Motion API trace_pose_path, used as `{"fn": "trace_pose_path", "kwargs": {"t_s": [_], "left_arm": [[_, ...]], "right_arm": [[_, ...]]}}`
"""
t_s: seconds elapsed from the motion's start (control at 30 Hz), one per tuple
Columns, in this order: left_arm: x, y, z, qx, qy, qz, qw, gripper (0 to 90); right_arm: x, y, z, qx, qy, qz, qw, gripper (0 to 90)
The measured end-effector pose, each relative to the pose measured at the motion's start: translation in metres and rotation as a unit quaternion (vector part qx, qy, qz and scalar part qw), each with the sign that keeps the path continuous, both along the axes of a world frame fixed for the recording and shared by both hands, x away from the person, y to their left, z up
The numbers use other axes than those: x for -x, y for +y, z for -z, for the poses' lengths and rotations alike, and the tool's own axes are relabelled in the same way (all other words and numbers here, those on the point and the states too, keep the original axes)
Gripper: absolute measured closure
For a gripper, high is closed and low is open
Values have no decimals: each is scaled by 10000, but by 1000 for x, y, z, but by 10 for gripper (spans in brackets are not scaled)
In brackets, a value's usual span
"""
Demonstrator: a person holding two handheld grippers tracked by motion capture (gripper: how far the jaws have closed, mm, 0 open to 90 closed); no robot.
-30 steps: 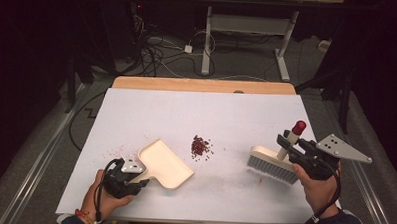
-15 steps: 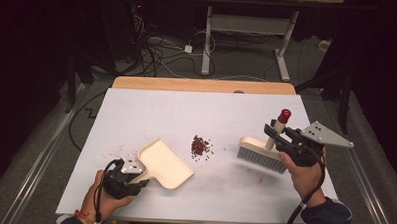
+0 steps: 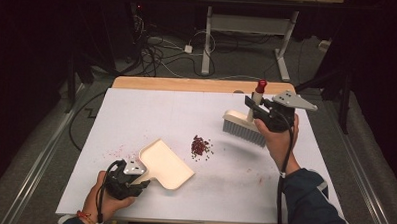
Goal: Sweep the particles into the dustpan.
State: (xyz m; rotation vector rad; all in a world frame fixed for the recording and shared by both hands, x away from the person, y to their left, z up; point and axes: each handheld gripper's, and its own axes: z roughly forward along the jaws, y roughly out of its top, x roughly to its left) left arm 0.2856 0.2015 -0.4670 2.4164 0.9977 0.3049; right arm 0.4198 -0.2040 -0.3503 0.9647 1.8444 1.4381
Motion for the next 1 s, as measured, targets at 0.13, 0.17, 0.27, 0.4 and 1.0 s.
{"fn": "trace_pose_path", "kwargs": {"t_s": [0.13, 0.17, 0.27, 0.4, 1.0], "left_arm": [[0, 0, 1, -20, 10, 6, 10000, 636], [-1, 0, 1, -23, 7, 13, 10000, 636], [-2, -1, 1, -6, 33, 21, 10000, 637], [-1, -3, 1, -31, 26, 34, 10000, 637], [-3, -14, 4, -115, 57, 36, 9999, 636]], "right_arm": [[-20, 22, 4, -51, 105, 94, 9999, 693], [-20, 22, 4, -51, 105, 94, 9999, 693], [-30, 39, 6, 30, 108, 227, 9997, 692], [-42, 56, 12, 53, 155, 299, 9994, 693], [-19, 95, 40, 152, 263, -196, 9993, 691]]}}
